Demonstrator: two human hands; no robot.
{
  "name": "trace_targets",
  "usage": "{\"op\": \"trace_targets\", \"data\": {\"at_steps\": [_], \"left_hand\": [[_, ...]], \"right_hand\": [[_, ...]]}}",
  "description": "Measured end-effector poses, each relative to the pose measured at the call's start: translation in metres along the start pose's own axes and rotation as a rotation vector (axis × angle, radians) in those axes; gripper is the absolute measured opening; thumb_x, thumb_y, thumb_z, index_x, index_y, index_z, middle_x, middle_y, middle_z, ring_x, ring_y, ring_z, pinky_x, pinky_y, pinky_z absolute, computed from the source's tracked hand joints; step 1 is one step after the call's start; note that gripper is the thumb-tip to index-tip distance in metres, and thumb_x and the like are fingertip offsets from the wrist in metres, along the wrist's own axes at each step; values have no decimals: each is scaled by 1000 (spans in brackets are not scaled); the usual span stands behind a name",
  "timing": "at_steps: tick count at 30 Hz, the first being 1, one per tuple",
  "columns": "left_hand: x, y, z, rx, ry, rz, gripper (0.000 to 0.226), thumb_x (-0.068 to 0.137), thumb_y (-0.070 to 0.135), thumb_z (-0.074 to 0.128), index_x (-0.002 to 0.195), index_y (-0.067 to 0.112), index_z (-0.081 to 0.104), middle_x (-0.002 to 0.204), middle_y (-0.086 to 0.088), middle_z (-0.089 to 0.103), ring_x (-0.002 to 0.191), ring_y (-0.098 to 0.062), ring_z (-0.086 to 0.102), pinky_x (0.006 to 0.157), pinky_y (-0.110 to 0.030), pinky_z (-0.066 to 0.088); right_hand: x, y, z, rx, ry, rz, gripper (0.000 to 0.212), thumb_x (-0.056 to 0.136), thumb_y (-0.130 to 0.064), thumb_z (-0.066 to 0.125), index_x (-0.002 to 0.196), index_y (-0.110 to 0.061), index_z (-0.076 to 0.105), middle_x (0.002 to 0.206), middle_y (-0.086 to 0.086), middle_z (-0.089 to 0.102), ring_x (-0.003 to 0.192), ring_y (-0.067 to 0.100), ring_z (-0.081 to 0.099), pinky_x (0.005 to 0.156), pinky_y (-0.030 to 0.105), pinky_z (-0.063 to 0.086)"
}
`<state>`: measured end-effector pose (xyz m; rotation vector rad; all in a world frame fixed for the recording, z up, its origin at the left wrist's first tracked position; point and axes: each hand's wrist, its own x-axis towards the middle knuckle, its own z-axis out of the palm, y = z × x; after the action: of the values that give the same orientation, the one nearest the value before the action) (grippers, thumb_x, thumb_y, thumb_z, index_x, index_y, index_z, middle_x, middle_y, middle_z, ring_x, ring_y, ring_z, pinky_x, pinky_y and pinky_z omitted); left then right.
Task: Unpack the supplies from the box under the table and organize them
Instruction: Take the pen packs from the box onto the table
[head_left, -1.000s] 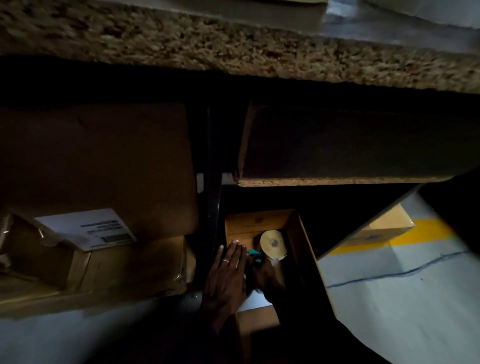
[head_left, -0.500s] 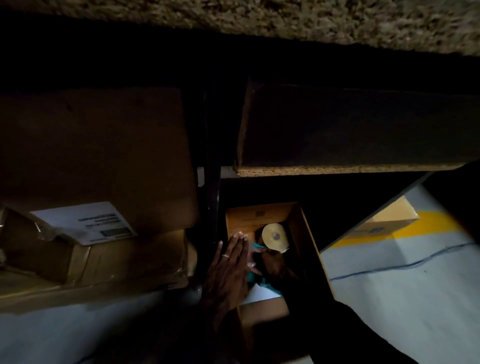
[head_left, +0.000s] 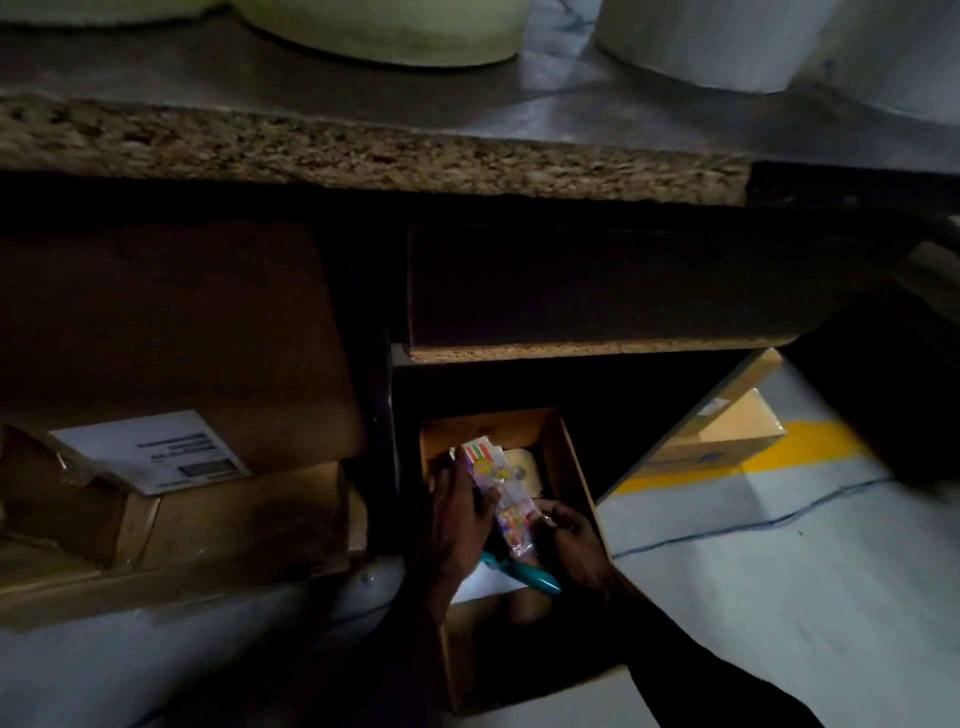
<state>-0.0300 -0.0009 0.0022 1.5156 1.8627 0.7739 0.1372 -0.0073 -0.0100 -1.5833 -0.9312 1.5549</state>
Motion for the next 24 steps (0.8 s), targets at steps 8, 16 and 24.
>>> {"op": "trace_targets", "data": {"at_steps": [8,16,24], "left_hand": [[14,34,23,-715,-44,-326,46,74,28,84,109,24,55,112,-10,70,98,-28,69,80,-56,57],[-19,106,-27,-883,-138,-337,61,85,0,70,136,21,43,113,-20,66,79,-24,68,46,-38,57],[-53,148,-61,-889,-177,-326,66,82,0,73,139,19,43,110,-14,67,90,-29,68,60,-45,59]], "right_hand": [[-45,-24,-22,78,19,-163,28,92,-19,67,113,0,65,98,24,71,83,31,67,66,37,58],[-79,-63,-39,167,-63,-164,27,94,-19,63,118,-5,61,111,23,70,96,36,70,78,48,59],[-107,-108,-36,131,131,-301,15,92,-16,67,98,-3,70,93,16,76,81,26,73,70,40,61]]}}
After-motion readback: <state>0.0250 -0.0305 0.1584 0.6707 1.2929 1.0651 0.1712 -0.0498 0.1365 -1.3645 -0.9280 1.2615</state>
